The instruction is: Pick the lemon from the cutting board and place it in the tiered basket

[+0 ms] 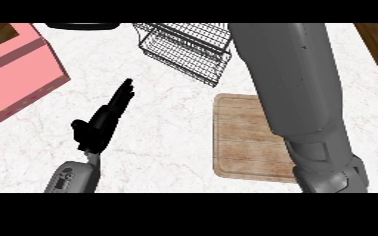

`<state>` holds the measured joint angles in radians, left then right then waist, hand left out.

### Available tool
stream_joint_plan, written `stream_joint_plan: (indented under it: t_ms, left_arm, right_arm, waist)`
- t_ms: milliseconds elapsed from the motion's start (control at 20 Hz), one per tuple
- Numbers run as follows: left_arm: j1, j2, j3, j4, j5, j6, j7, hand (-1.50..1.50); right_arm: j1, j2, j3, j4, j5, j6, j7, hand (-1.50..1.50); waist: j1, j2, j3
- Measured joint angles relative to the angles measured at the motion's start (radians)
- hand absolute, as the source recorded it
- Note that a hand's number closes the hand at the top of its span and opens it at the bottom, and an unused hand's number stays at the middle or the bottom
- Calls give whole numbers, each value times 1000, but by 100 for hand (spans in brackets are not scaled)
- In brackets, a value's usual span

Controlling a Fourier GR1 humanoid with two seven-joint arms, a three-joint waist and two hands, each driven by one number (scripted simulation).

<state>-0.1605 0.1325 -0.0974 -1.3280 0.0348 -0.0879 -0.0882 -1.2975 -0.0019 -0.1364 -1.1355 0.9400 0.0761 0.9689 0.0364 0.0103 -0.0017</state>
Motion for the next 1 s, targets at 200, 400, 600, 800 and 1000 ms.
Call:
stream_joint_plan:
  t_ms: [200, 400, 600, 800, 1000]
  left_arm:
    - [10, -12, -12, -3, -12, 3, -13, 0]
    - [11, -21, -20, 1, -17, 3, -12, 0]
    - [-4, -24, -19, 1, -22, 3, -9, 0]
    - [-21, -29, -15, 17, -19, -1, -7, 0]
    - [-37, -30, -16, 24, -22, -7, -4, 0]
  right_arm:
    - [-89, -2, -45, 215, -12, -85, -57, 150]
    - [-157, -3, -71, 397, -34, -177, -115, 150]
    - [-200, -2, -94, 546, -47, -271, -182, 150]
    - [-242, 0, -128, 649, -91, -339, -235, 150]
    - [-273, 1, -163, 728, -157, -393, -280, 150]
  waist:
    - [9, 3, 0]
    - [16, 6, 0]
    - [27, 11, 0]
    - [35, 14, 0]
    - [43, 16, 0]
